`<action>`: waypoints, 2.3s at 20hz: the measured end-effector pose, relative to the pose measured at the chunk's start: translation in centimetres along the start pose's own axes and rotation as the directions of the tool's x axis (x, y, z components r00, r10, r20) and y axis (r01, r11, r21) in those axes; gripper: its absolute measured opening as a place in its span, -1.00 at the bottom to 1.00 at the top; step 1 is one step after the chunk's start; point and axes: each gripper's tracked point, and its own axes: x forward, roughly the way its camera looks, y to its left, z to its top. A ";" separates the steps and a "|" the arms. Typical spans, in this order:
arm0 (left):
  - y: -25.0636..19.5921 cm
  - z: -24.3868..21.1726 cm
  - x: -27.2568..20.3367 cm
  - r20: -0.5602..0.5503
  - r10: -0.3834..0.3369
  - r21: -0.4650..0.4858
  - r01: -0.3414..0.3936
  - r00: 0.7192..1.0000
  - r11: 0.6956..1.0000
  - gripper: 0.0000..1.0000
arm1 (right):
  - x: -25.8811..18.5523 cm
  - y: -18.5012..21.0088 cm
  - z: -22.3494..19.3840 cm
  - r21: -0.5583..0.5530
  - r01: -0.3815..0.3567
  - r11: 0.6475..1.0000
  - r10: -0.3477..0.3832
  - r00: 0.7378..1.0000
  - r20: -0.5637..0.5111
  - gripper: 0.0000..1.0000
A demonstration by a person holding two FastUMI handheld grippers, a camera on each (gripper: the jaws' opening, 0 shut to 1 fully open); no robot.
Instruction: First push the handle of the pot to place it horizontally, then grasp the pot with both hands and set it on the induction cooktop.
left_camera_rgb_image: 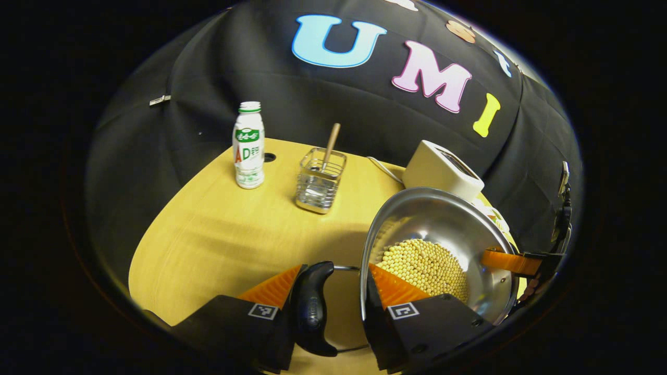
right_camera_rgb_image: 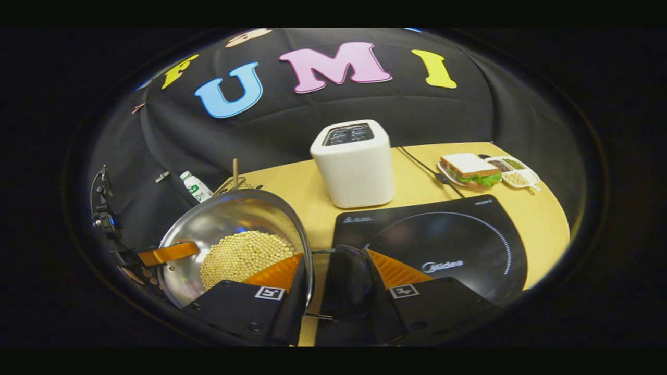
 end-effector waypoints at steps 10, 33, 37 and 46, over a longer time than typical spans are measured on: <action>-10.3 -0.1 2.3 -0.003 -0.044 0.031 0.044 0.999 0.999 0.23 | -2.7 -9.3 2.6 0.038 0.042 0.998 -0.043 0.999 0.020 0.15; -22.6 -3.4 8.3 -0.047 -0.102 0.031 0.103 0.994 0.994 0.23 | -3.2 -21.9 3.3 0.083 0.118 0.990 -0.118 0.993 -0.010 0.15; -22.9 -3.2 8.7 -0.045 -0.101 0.034 0.103 0.994 0.994 0.23 | -2.9 -22.2 3.2 0.089 0.112 0.990 -0.112 0.994 -0.011 0.15; -23.0 -3.5 8.5 -0.051 -0.096 0.032 0.098 0.994 0.995 0.25 | -2.9 -22.2 3.3 0.091 0.089 0.992 -0.089 0.996 -0.006 0.15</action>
